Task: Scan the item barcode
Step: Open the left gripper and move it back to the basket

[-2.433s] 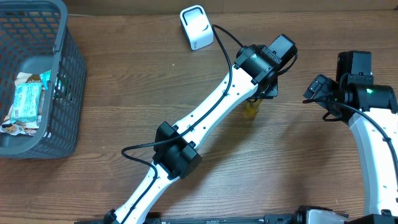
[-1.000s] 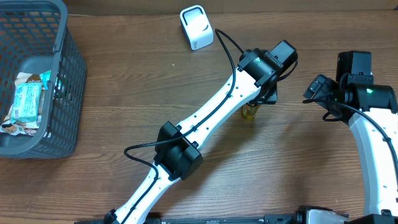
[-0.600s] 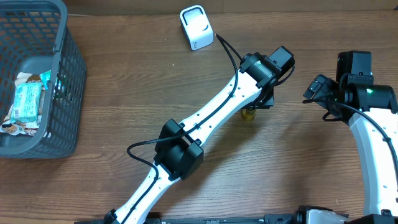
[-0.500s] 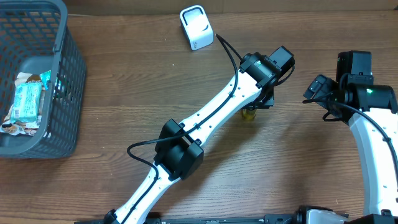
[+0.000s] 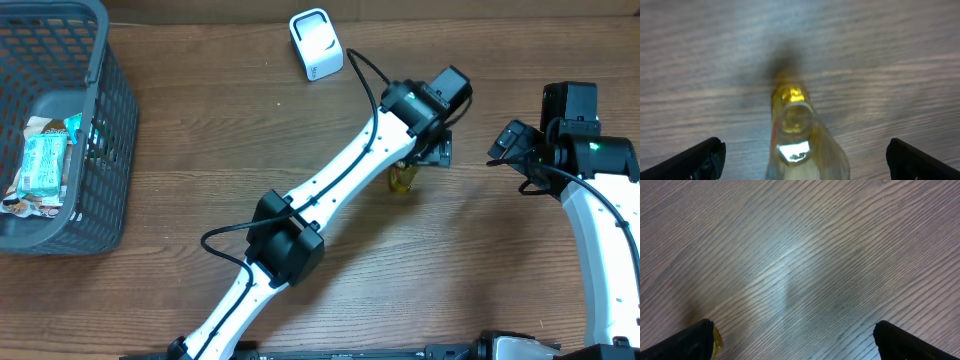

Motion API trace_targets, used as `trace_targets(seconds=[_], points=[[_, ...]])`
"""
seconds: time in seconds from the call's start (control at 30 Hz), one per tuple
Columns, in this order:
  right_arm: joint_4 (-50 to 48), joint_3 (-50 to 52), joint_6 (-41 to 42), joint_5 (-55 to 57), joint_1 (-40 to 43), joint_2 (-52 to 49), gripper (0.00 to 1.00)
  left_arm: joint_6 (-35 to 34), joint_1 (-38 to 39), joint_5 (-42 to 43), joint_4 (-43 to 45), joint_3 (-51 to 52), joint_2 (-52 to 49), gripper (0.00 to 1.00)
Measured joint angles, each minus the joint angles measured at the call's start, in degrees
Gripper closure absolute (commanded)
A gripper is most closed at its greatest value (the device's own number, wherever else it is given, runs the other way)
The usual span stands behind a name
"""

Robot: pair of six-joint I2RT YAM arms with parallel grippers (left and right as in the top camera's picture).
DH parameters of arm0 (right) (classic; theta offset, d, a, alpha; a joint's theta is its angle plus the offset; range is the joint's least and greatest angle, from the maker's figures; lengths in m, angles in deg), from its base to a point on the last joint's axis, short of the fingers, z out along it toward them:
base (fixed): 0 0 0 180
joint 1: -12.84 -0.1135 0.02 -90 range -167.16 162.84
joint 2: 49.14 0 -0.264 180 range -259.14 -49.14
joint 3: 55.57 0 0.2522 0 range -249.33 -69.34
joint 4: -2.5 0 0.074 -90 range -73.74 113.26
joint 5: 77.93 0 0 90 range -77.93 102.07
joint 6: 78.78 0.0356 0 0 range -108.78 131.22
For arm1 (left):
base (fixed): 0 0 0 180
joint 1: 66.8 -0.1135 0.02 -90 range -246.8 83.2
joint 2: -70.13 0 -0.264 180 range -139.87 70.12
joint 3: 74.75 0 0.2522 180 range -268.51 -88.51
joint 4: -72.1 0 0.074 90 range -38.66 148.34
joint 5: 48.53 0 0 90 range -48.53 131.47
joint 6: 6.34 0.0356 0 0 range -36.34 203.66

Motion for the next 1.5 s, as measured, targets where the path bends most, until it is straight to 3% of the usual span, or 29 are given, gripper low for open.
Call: trace_targets(seconds=[0.27,0.63,1.03,1.5], points=[[0.0,0.0,0.0,0.0,0.0,0.0,0.00,2.7,-5.6,0.0,-1.3,-7.5,1.3,0.00],[0.0,0.0,0.0,0.0,0.0,0.0,0.00,11.9,-19.1,-2.5,-8.2,-10.4,17.0,0.01],[0.0,0.0,0.0,0.0,0.0,0.0,0.00,26.3,-41.5,-4.1,-9.2,-10.9,27.0,0.00],[0.0,0.0,0.0,0.0,0.0,0.0,0.00,30.4,-67.2,-3.8,-10.1,-10.9,27.1,0.00]])
